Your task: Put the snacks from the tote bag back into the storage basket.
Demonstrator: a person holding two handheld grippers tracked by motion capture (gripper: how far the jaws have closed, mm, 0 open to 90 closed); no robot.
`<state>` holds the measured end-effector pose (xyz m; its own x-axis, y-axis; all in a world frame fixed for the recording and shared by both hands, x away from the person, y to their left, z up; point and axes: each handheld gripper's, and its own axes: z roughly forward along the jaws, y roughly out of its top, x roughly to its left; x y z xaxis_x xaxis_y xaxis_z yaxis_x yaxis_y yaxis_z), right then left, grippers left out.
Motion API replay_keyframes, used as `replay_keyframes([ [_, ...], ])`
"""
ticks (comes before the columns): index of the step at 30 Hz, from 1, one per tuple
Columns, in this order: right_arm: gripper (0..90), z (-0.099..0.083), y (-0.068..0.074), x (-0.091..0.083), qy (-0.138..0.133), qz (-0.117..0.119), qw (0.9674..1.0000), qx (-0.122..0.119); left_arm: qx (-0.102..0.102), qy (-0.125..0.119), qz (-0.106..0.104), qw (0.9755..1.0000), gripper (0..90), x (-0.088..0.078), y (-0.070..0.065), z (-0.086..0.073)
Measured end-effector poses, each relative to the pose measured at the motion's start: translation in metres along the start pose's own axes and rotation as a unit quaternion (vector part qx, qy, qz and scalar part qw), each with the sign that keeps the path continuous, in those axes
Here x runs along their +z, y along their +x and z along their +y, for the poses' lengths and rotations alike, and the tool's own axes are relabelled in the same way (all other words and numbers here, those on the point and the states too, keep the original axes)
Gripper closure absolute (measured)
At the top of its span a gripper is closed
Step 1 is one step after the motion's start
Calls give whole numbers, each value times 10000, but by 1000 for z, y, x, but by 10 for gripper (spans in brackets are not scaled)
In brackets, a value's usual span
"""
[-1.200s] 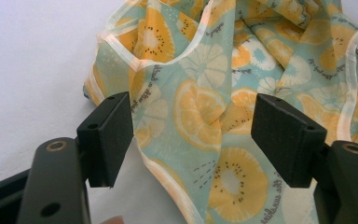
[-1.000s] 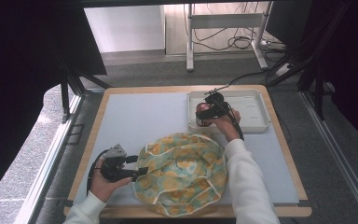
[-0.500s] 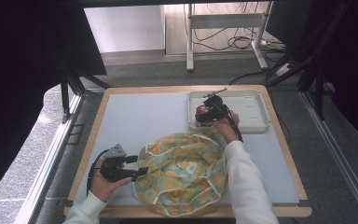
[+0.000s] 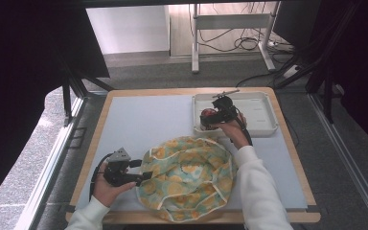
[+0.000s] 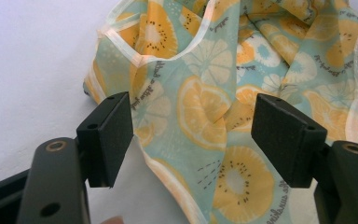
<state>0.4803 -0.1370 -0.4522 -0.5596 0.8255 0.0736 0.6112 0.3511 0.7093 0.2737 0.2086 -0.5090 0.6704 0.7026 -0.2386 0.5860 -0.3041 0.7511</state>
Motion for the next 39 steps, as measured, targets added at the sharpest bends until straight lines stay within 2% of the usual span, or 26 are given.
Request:
replay_keyframes([
  [2,122,-1,2,-7,-61,-5,10000,-33,4,-5,5,10000,294,0,-1,0],
  [8,134,-7,8,-29,-201,262,9994,-114,-2,-17,0,10000,294,0,0,1],
  [13,141,-20,17,-47,-254,428,9984,-251,33,-21,-31,10000,294,1,-1,3],
  [19,157,-48,29,-75,-501,700,9956,-363,52,-8,-15,10000,294,3,0,3],
  [23,165,-72,32,-94,-662,759,9940,-418,56,-22,43,10000,295,2,0,3],
  [27,182,-97,30,-115,-798,802,9925,-459,70,-14,69,10000,296,2,0,2],
  [32,209,-129,16,-140,-935,621,9927,-438,180,33,104,9998,296,4,-2,2],
  [36,219,-151,3,-145,-937,588,9937,-197,221,43,90,9997,296,5,-3,3],
  [39,219,-155,-4,-143,-911,506,9944,-156,265,46,78,9996,295,7,-5,5],
])
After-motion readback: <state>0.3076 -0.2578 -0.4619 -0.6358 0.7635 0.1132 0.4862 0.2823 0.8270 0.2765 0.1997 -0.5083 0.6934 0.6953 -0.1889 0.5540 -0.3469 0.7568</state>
